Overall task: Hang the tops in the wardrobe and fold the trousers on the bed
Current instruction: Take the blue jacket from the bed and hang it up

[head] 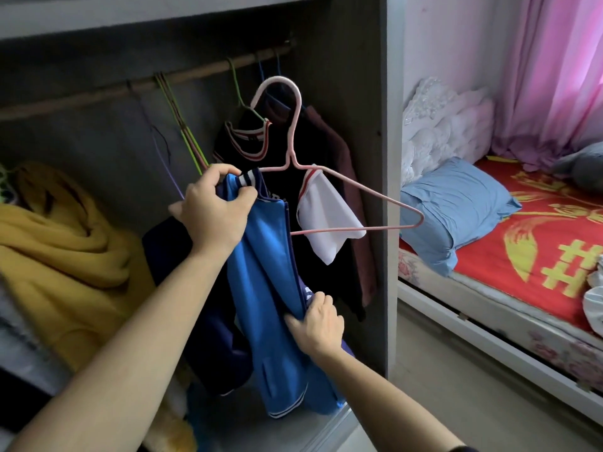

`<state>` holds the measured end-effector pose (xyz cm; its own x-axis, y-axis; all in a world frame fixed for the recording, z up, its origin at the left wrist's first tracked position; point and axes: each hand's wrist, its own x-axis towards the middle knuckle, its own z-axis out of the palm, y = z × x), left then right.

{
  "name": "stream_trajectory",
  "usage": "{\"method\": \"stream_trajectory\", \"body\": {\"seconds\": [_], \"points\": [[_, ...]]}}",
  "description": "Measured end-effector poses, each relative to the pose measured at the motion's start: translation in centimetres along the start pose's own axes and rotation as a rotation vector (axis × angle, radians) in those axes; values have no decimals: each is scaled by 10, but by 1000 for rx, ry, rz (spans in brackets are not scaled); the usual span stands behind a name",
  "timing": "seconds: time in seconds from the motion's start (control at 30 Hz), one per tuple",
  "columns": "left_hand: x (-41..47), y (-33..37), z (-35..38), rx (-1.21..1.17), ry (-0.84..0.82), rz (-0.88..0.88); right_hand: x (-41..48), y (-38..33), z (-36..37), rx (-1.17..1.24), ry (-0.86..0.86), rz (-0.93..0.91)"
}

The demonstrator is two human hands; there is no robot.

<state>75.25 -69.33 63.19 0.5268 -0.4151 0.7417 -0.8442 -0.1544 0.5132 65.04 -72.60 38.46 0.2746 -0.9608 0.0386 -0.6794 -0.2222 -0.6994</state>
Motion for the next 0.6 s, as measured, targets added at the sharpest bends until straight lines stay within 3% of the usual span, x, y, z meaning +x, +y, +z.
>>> {"method": "stream_trajectory", "body": {"seconds": [0.13,0.3,0.4,0.47,0.53,0.6], "points": [[4,-1,-10,-8,2,9,11,3,-3,188,-87,16],[1,-11,-14,-36,12,-49,4,18,-9,242,-268,-202],[-6,-12,-11,-58,-10,-60,-5,21,-16,296,-575,-236],[-8,-12,-9,-67,-17,-60,-13,20,-19,464,-795,-135],[-9,-10,-8,-75,-16,-61,-21,17,-19,617,-739,-1],[-8,-7,-8,-84,-12,-59,-22,17,-17,549,-358,-5]]}}
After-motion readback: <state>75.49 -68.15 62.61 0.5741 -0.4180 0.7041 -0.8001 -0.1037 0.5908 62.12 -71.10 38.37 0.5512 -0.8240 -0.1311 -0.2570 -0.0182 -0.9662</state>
